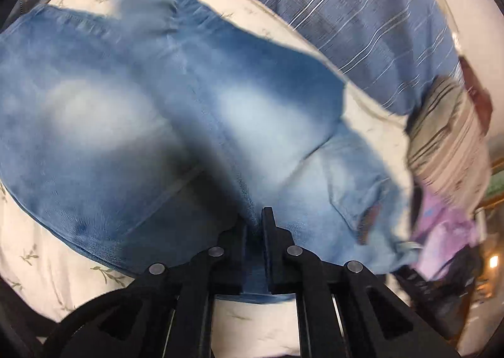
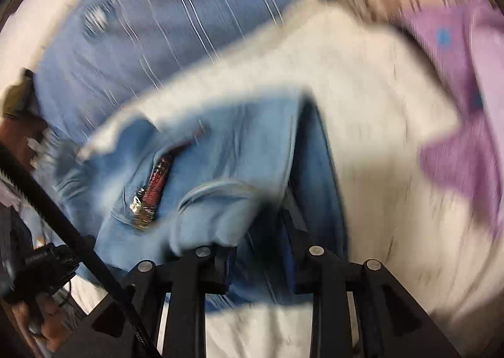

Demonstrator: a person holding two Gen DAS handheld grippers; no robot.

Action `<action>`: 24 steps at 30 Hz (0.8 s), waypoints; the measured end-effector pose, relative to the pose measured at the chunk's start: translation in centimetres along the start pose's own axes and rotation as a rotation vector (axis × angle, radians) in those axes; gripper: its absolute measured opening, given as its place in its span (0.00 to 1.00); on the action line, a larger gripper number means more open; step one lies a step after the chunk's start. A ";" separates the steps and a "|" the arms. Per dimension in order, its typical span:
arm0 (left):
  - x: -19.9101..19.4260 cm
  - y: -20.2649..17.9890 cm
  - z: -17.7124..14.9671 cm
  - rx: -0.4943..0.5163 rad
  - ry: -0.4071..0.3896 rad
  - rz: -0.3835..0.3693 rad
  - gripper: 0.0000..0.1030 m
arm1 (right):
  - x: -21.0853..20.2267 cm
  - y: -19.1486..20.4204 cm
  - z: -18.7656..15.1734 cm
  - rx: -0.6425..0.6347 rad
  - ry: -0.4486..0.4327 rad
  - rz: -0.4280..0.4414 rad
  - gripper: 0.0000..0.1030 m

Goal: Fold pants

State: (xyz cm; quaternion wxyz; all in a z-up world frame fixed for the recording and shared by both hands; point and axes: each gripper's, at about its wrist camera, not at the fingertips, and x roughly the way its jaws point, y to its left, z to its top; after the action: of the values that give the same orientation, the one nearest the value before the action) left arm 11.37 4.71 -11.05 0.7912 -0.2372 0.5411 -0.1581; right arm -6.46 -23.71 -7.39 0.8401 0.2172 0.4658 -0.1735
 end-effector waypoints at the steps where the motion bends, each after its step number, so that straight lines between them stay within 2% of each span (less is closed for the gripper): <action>1: -0.1 -0.1 -0.2 0.005 -0.010 0.001 0.10 | 0.1 -0.1 -0.2 0.012 0.017 -0.003 0.29; 2: -0.6 -0.2 -0.4 0.005 -0.026 -0.016 0.12 | -0.9 -0.3 -0.6 0.034 -0.018 0.018 0.44; 3: -1.1 -0.3 -0.8 0.006 -0.042 -0.036 0.19 | -1.8 -0.6 -1.1 0.043 -0.052 0.039 0.63; 4: -1.5 -0.5 -0.7 0.018 -0.059 -0.046 0.27 | -2.6 -0.8 -1.7 0.053 -0.082 0.059 0.70; 5: -1.7 -0.4 -0.8 0.033 -0.072 -0.037 0.30 | -3.0 -1.1 -2.2 0.064 -0.098 0.076 0.78; 8: -1.5 -0.1 -0.8 0.056 -0.054 -0.032 0.35 | -3.3 -1.4 -3.4 0.100 -0.090 0.180 0.78; 11: 0.2 0.2 -0.1 0.028 -0.008 -0.046 0.36 | -3.1 -1.2 -3.1 0.096 -0.084 0.208 0.78; 13: 0.6 1.0 0.8 -0.018 0.005 -0.045 0.34 | -2.9 -1.1 -2.5 0.090 -0.096 0.196 0.76; 14: 0.4 1.7 1.6 -0.035 0.001 -0.056 0.34 | -2.6 -1.1 -2.1 0.093 -0.092 0.170 0.69; 15: 0.5 1.8 1.9 -0.038 -0.004 -0.058 0.32 | -2.2 -1.1 -1.3 0.091 -0.083 0.140 0.53; 16: 0.8 1.5 2.6 -0.033 -0.005 -0.048 0.19 | -1.7 -1.0 -0.7 0.084 -0.072 0.106 0.41; 17: 0.8 1.3 2.8 -0.028 -0.010 -0.036 0.10 | -1.5 -1.1 -0.5 0.080 -0.066 0.088 0.34; 18: 0.5 1.0 2.9 -0.023 -0.017 -0.044 0.06 | -1.2 -1.3 0.0 0.086 -0.056 0.088 0.28; 21: -2.3 -0.5 2.1 0.007 -0.065 -0.107 0.05 | -2.7 -1.2 0.6 0.054 -0.109 0.092 0.24; 24: -4.7 -1.6 -0.3 0.070 -0.084 -0.138 0.05 | -5.1 -0.9 1.0 0.018 -0.172 0.030 0.24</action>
State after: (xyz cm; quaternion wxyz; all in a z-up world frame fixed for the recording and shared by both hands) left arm 9.39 5.70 -6.59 0.8081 -0.2525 0.4841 -0.2209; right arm -8.74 -24.51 -2.72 0.8774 0.2160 0.3872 -0.1830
